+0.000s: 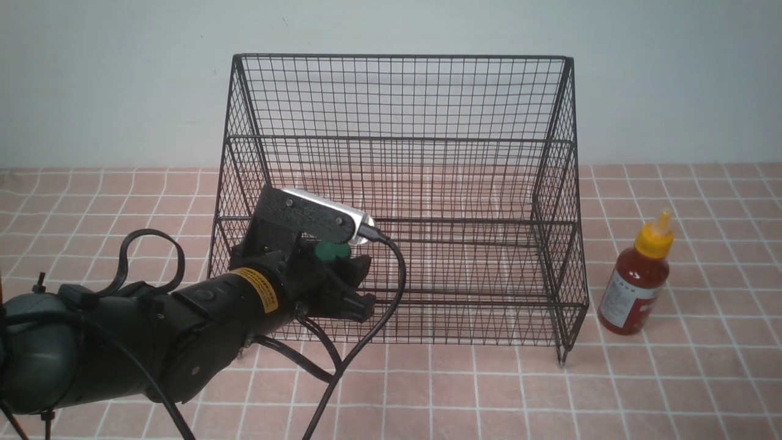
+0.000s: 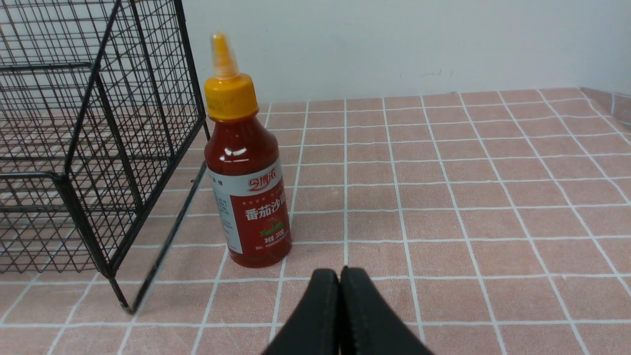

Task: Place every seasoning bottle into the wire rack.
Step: Use the left arm to put the condiment bottle back on the shelf, then use the right arm to grab the condiment bottle closest to it

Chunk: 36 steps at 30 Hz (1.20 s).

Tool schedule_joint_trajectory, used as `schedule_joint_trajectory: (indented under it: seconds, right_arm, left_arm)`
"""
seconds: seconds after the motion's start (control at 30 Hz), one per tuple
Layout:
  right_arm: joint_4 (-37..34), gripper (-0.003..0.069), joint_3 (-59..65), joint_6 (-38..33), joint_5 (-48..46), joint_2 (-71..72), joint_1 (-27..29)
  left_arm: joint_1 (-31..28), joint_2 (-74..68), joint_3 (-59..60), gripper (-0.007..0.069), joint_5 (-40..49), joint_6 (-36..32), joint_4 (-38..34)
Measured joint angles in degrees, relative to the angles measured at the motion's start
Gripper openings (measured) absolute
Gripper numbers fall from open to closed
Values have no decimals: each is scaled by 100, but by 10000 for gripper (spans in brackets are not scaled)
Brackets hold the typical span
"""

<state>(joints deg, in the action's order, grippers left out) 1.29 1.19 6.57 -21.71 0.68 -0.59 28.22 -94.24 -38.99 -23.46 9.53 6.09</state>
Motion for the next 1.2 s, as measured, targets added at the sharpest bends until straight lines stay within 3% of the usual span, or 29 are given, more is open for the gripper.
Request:
schedule_joint_trajectory:
  seconds: [0.2,0.37,0.7,0.87,1.0,1.2]
  right_arm:
    - [0,-15,0,0,0,0,0]
    - [0,-15,0,0,0,0,0]
    - [0,-15,0,0,0,0,0]
    - [0,-15,0,0,0,0,0]
    - [0,-15,0,0,0,0,0]
    - [0,-15,0,0,0,0,0]
  left_arm:
    - [12,-4,0,501,-33,20,-5]
    - [12,144,0,508,162,43,15]
    - [-3,1693,5,480,1493,183,-62]
    - [-3,3086,16,283,2482,189,-62]
    - [-3,4412,16,49,3090,189,-62]
    - [-3,5628,16,-7,3390,189,-62]
